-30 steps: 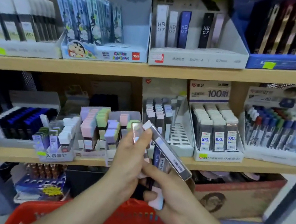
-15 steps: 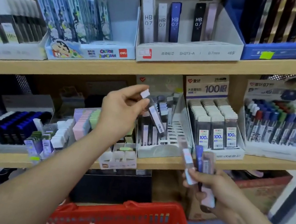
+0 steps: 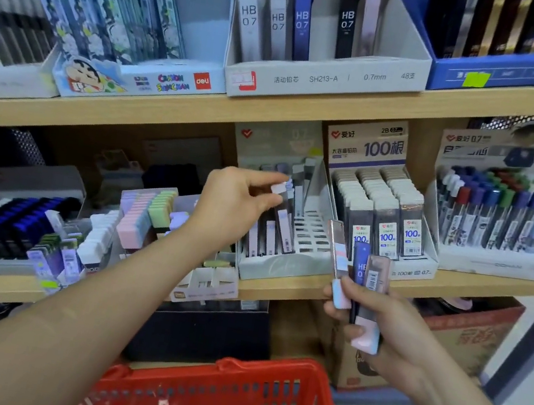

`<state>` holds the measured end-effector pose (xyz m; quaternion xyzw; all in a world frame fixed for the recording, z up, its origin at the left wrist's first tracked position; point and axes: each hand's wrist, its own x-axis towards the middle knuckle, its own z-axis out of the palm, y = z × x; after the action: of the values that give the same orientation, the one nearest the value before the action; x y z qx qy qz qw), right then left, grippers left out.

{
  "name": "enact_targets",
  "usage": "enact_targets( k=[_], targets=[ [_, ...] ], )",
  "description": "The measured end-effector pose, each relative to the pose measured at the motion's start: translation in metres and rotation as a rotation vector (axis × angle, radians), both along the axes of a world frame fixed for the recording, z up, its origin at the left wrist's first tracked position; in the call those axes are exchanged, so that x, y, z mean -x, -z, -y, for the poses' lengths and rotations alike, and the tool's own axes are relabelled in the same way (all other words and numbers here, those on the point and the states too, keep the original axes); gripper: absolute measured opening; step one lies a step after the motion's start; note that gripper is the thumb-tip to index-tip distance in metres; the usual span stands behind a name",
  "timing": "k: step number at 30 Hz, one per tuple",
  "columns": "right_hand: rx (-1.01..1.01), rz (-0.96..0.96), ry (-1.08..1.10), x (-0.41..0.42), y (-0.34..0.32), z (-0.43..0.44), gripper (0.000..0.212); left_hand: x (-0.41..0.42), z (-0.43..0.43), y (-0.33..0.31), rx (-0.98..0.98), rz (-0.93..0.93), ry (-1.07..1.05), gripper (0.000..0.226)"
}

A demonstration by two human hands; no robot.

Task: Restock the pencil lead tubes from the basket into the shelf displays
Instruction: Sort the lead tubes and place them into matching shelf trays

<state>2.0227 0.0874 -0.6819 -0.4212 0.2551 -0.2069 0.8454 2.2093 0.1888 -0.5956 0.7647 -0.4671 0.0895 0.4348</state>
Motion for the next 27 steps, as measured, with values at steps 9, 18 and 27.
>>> enact_targets(
  k=[9, 18, 27],
  targets=[
    [0.029, 0.039, 0.053, -0.005, -0.004, -0.006, 0.027, -0.012, 0.017, 0.009, -0.122, 0.413, 0.012, 0.021],
    [0.08, 0.04, 0.059, -0.01, -0.006, -0.012, 0.009, 0.0, 0.002, 0.001, -0.047, 0.379, 0.008, 0.028],
    [0.164, 0.029, -0.191, -0.011, -0.034, -0.03, 0.019, 0.058, -0.07, 0.036, -0.338, 0.681, 0.275, 0.037]
  ],
)
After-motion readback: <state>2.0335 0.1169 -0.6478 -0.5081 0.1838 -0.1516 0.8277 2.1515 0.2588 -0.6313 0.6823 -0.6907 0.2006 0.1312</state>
